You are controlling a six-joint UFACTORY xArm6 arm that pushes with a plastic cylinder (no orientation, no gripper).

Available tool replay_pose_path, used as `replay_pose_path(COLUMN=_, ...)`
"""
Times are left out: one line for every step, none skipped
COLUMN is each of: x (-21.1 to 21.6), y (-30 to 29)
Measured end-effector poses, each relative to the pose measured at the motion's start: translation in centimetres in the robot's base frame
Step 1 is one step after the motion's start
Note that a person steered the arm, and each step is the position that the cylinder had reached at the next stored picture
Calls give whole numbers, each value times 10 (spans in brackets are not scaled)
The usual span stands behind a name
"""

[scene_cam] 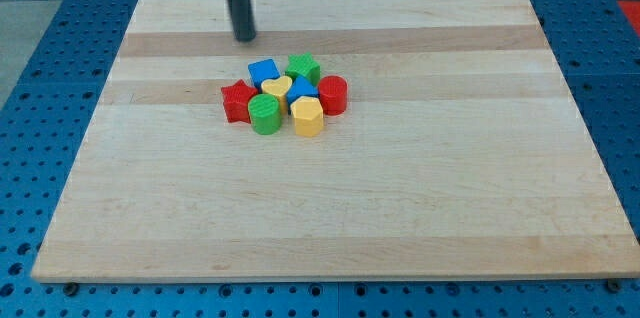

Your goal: Push the cube into the green star

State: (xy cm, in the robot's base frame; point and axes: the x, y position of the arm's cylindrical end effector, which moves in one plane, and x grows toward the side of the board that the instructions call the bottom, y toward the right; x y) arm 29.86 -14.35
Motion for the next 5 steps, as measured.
replay_pose_path(x=45, y=-7)
replay_pose_path(x=73, y=0)
replay_pose_path(x=75, y=25)
replay_pose_path(x=75, y=50)
replay_pose_path(x=75, y=92)
